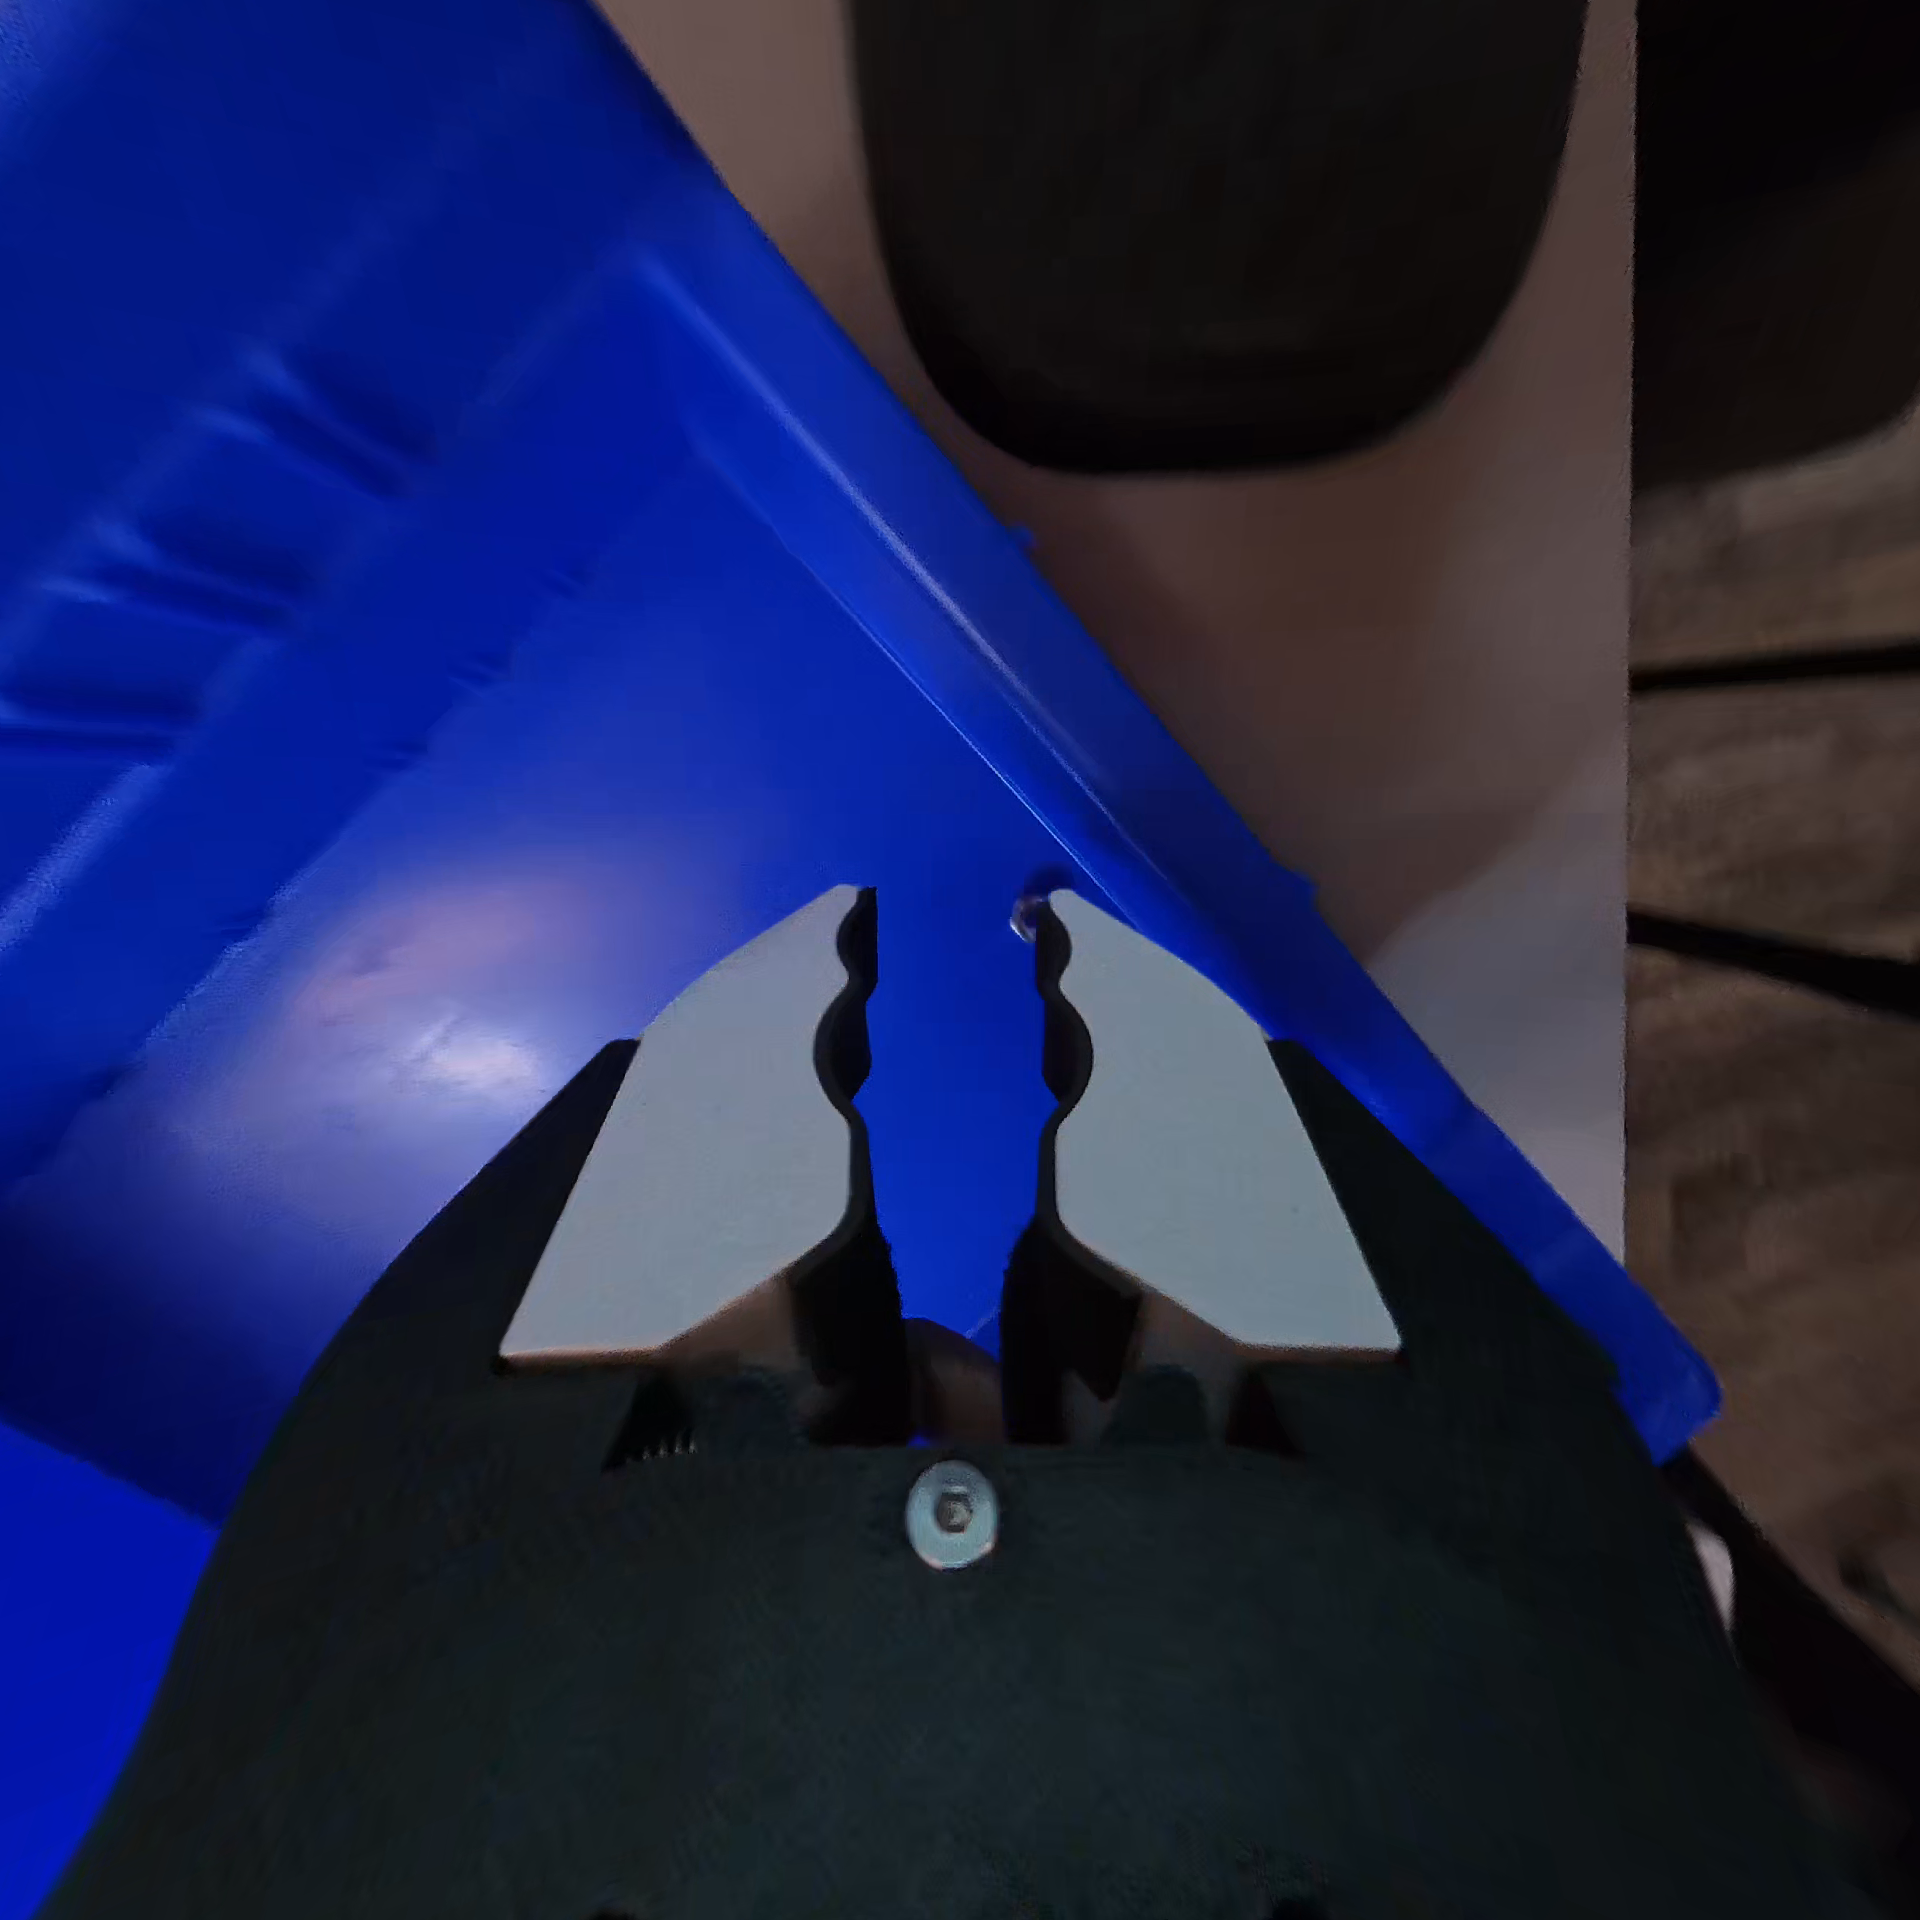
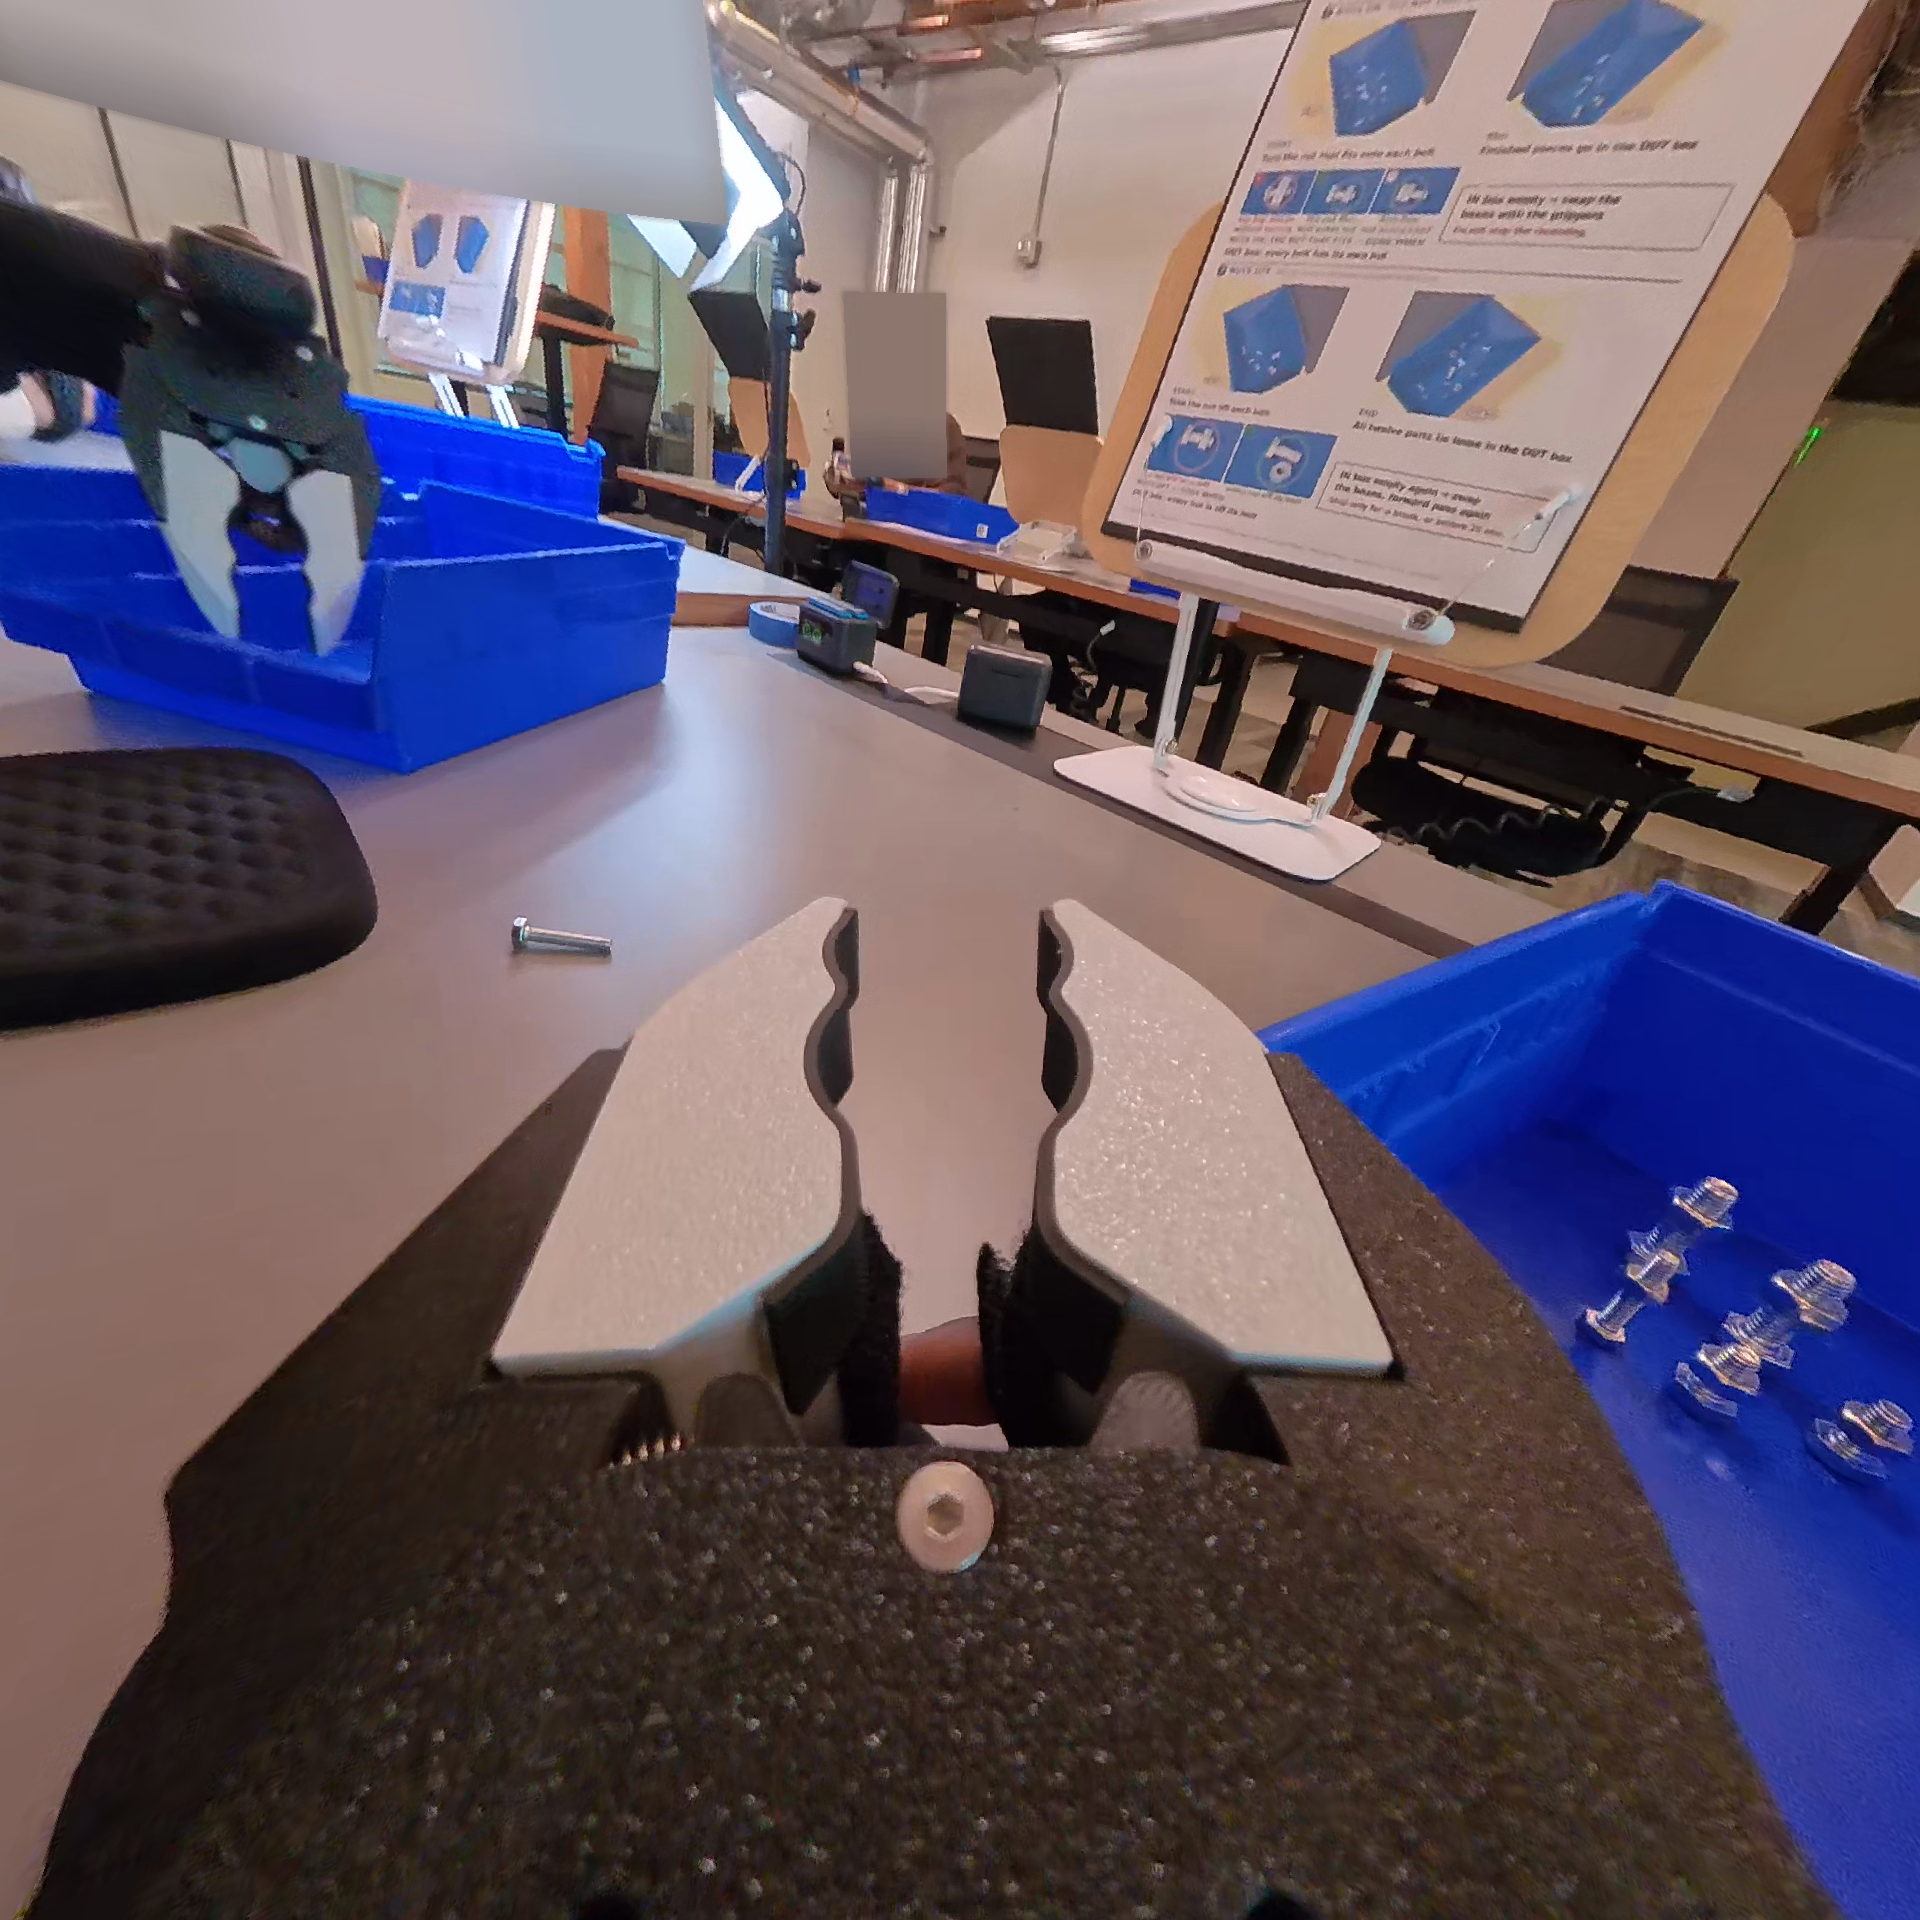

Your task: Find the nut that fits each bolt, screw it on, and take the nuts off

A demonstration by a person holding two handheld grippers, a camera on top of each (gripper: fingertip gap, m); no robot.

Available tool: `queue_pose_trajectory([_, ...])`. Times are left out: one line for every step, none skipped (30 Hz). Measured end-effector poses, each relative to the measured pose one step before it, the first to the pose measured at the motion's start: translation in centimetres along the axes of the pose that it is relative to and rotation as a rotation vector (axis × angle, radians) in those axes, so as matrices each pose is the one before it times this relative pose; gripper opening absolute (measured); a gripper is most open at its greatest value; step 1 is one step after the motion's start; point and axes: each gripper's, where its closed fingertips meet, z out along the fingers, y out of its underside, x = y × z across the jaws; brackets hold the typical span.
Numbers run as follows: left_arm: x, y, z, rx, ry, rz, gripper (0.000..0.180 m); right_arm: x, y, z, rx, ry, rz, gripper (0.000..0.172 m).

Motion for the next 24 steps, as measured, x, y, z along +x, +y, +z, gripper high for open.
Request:
queue_pose_trajectory([0.526,0.702,0.359,-0.0516,0.0285,0.0254,0.029,0.020,0.178,0.147,-0.0149,0.0025,-0.0015,0.033])
queue_pose_trajectory([0.390,0.583,0.365,-0.0442,0.0173,0.0255,0.029,0.035,0.189,0.144,-0.0147,0.0021,0.0008,0.033])
queue_pose_trajectory([0.355,0.457,0.334,-0.0347,0.0142,0.0249,0.029,0.039,0.183,0.141,-0.0134,0.0013,0.0024,0.033])
queue_pose_trajectory([0.358,0.251,0.245,-0.0180,0.0136,0.0187,0.029,0.066,0.145,0.120,-0.0117,0.0012,0.0041,0.033])
queue_pose_trajectory([0.345,0.017,0.181,0.0009,0.0140,0.0104,0.029,0.069,0.134,0.086,-0.0094,0.0019,0.0051,0.034])
queue_pose_trajectory([0.087,-0.032,0.112,0.0038,-0.0024,0.0081,0.028,0.076,0.079,0.061,-0.0059,0.0017,0.0049,0.034])
queue_pose_trajectory([-0.222,-0.042,0.041,0.0045,-0.0233,0.0155,0.028,0.049,0.048,0.030,-0.0023,0.0019,0.0037,0.034])
queue_pose_trajectory([-0.263,-0.194,0.045,0.0169,-0.0251,0.0158,0.027,0.051,0.003,-0.001,0.0004,0.0015,0.0025,0.034])
queue_pose_trajectory([-0.190,-0.270,0.081,0.0219,-0.0185,0.0097,0.026,0.038,-0.010,-0.014,0.0014,0.0007,0.0026,0.034])
queue_pose_trajectory([-0.073,-0.191,0.150,0.0153,-0.0098,0.0081,0.025,0.014,-0.022,-0.013,0.0016,-0.0012,0.0028,0.034])
queue_pose_trajectory([-0.033,-0.013,0.202,0.0020,-0.0087,0.0082,0.024,0.008,-0.027,-0.020,0.0019,-0.0019,0.0023,0.034])
queue_pose_trajectory([0.038,0.104,0.241,-0.0046,-0.0046,0.0072,0.025,0.010,-0.035,-0.040,0.0032,-0.0009,0.0019,0.034])
queue_pose_trajectory([0.069,0.131,0.234,-0.0062,-0.0024,0.0032,0.024,0.012,-0.059,-0.037,0.0047,0.0009,0.0005,0.034])
queue_pose_trajectory([0.126,0.124,0.199,-0.0044,0.0021,0.0000,0.024,0.024,-0.058,-0.052,0.0051,0.0028,-0.0008,0.034])
queue_pose_trajectory([0.054,0.123,0.168,-0.0038,-0.0019,-0.0014,0.023,0.007,-0.061,-0.052,0.0050,0.0029,-0.0023,0.034])
queue_pose_trajectory([0.016,0.083,0.125,-0.0017,-0.0045,0.0000,0.021,-0.005,-0.060,-0.052,0.0048,0.0022,-0.0034,0.034])
queue_pose_trajectory([-0.044,-0.132,0.015,0.0132,-0.0070,-0.0007,0.018,-0.003,-0.057,-0.045,0.0044,0.0029,-0.0037,0.034])
queue_pose_trajectory([0.015,-0.023,0.054,0.0051,-0.0016,-0.0102,0.015,-0.014,-0.063,-0.052,0.0048,0.0020,-0.0038,0.034])
queue_pose_trajectory([0.160,-0.001,0.018,0.0050,0.0082,-0.0083,0.011,-0.019,-0.065,-0.046,0.0043,0.0011,-0.0031,0.034])
queue_pose_trajectory([0.145,0.000,0.014,0.0049,0.0070,-0.0135,0.010,-0.023,-0.056,-0.031,0.0038,-0.0002,-0.0019,0.034])
queue_pose_trajectory([0.076,-0.021,0.002,0.0083,0.0041,-0.0201,0.010,-0.016,-0.043,-0.042,0.0038,-0.0006,-0.0010,0.034])
queue_pose_trajectory([0.028,-0.013,0.000,0.0093,0.0004,-0.0227,0.010,-0.007,-0.045,-0.026,0.0033,-0.0003,-0.0001,0.034])
queue_pose_trajectory([0.046,0.014,-0.008,0.0059,0.0006,-0.0216,0.010,-0.001,-0.039,-0.019,0.0030,-0.0005,0.0003,0.034])
queue_pose_trajectory([0.025,0.088,-0.036,-0.0038,-0.0013,-0.0151,0.010,-0.017,-0.034,-0.028,0.0031,-0.0006,-0.0008,0.033])
